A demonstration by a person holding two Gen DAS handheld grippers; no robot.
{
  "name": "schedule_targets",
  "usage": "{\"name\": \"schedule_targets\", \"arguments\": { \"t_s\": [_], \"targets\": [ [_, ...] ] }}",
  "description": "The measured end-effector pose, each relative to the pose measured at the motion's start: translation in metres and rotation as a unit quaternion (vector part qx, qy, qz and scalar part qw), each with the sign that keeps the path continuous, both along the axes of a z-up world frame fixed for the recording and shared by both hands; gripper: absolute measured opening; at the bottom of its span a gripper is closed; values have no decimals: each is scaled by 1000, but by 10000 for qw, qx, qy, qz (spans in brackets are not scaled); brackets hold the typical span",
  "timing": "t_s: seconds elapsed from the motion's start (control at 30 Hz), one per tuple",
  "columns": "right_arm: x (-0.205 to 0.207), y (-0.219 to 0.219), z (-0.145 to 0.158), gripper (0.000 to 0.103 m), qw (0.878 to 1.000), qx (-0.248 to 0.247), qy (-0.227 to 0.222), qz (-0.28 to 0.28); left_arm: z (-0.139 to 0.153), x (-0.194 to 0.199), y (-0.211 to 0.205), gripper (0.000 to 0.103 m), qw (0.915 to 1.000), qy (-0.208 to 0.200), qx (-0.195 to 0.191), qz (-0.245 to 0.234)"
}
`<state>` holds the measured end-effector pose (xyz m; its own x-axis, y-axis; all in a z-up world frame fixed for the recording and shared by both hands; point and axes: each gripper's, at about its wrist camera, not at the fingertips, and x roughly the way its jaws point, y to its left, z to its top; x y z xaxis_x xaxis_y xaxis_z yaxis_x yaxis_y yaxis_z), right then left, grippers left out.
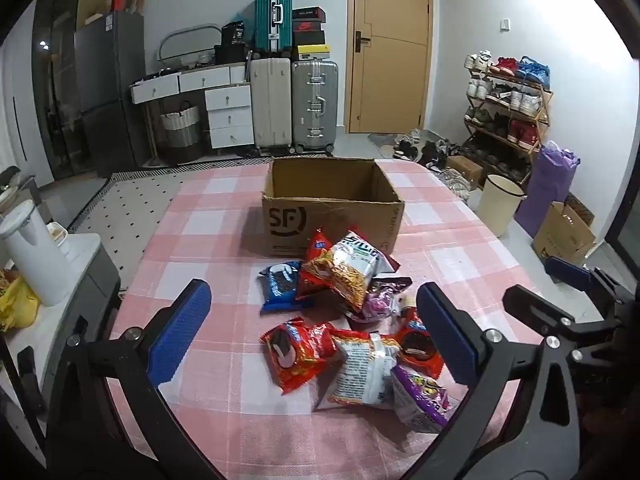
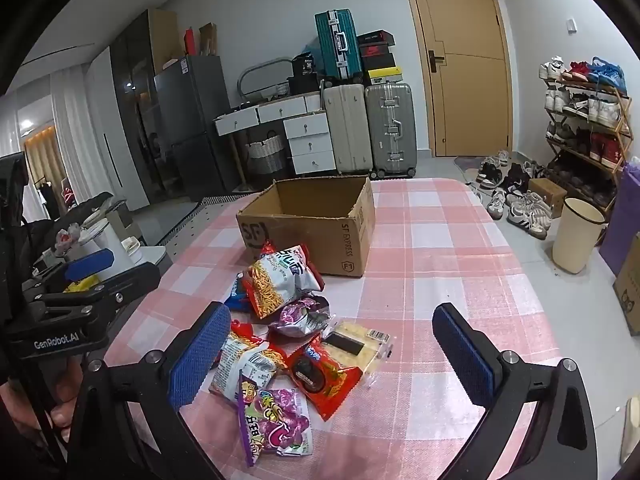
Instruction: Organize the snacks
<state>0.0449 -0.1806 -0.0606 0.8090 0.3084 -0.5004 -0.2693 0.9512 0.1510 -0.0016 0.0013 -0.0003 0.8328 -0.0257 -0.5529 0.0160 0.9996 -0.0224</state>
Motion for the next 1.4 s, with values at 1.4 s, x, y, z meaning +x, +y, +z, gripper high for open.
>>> {"name": "schedule_targets", "arguments": {
  "t_s": [1.4],
  "targets": [
    [-7,0,0,103,10000,33,-70,-20,8,-18,-2,102,9999,26,-100,-46]
  ]
}}
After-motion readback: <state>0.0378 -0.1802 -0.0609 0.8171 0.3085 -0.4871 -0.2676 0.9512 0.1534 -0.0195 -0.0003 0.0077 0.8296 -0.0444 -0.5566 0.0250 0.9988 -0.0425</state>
